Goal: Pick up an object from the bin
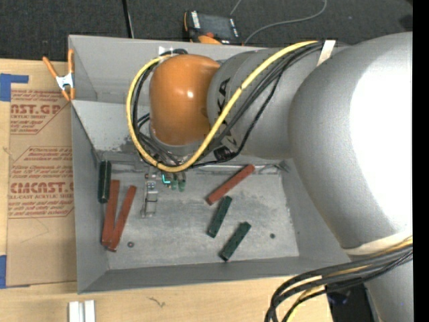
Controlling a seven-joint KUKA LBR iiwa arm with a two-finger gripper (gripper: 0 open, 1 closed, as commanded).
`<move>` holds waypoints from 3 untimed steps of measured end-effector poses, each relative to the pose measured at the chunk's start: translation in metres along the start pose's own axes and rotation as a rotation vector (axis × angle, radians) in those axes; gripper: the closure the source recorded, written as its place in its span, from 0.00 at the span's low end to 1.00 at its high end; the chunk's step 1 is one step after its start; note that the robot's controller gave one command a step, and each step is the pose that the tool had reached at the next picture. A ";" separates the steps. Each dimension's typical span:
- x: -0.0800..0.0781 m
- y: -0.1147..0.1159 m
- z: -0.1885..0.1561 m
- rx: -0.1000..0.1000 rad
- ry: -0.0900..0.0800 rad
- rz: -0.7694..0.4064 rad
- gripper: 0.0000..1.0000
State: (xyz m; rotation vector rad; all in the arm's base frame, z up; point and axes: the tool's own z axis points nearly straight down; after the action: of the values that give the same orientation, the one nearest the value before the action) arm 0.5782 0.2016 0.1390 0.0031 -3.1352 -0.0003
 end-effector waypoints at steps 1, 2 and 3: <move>-0.009 0.001 0.074 0.001 -0.001 0.008 0.00; -0.011 0.001 0.069 -0.002 -0.007 0.008 1.00; 0.025 0.014 0.038 0.000 -0.008 -0.312 1.00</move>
Offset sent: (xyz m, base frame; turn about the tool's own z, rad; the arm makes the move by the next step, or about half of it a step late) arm 0.0104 0.0008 -0.0690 0.0079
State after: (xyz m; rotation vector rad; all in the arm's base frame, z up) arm 0.5527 0.2159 0.1007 0.4920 -3.1049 -0.0025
